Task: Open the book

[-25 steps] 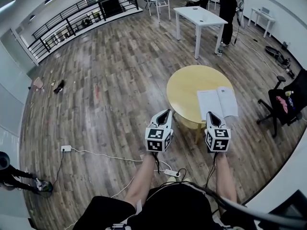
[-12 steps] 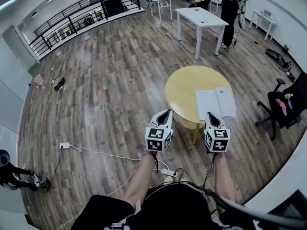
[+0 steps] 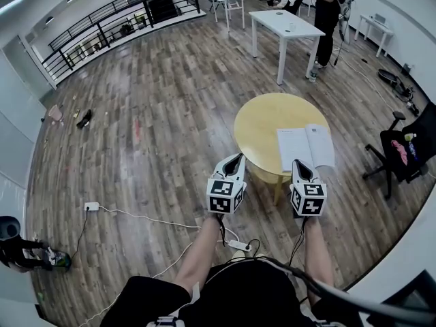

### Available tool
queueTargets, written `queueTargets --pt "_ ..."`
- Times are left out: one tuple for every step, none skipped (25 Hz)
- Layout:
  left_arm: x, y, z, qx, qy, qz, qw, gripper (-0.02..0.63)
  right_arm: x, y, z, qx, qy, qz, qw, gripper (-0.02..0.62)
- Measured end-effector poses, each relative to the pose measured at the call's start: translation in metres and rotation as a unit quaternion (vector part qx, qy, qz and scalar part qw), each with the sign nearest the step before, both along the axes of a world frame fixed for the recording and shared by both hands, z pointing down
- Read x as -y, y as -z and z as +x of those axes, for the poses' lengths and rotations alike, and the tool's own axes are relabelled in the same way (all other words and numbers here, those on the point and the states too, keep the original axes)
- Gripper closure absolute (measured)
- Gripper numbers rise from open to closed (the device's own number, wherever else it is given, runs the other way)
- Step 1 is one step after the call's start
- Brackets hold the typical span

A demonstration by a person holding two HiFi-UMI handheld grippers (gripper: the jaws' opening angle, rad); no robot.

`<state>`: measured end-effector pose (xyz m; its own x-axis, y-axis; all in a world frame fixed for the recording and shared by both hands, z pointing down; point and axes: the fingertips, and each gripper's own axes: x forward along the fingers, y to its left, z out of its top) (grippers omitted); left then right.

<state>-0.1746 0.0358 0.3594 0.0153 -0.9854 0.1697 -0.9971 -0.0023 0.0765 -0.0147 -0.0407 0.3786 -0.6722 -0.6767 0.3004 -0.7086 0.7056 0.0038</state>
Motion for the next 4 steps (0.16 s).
queueTargets --pt "0.0014 -0.0005 0.0021 0.0 -0.001 -0.001 1.0 0.607 0.0011 -0.0008 0.0019 -0.001 -0.001 -0.001 1.0 0.592" --pt "0.0029 -0.0014 0.0043 -0.001 -0.003 -0.001 1.0 0.607 0.0024 -0.0018 0.0041 -0.001 -0.003 -0.002 1.0 0.592" --pt "0.0043 -0.0024 0.0067 -0.001 -0.005 -0.002 1.0 0.607 0.0037 -0.0029 0.0064 -0.001 -0.004 -0.003 1.0 0.592" --pt "0.0058 -0.0035 0.009 -0.001 -0.007 -0.003 1.0 0.607 0.0051 -0.004 0.0086 -0.002 -0.006 -0.004 1.0 0.592"
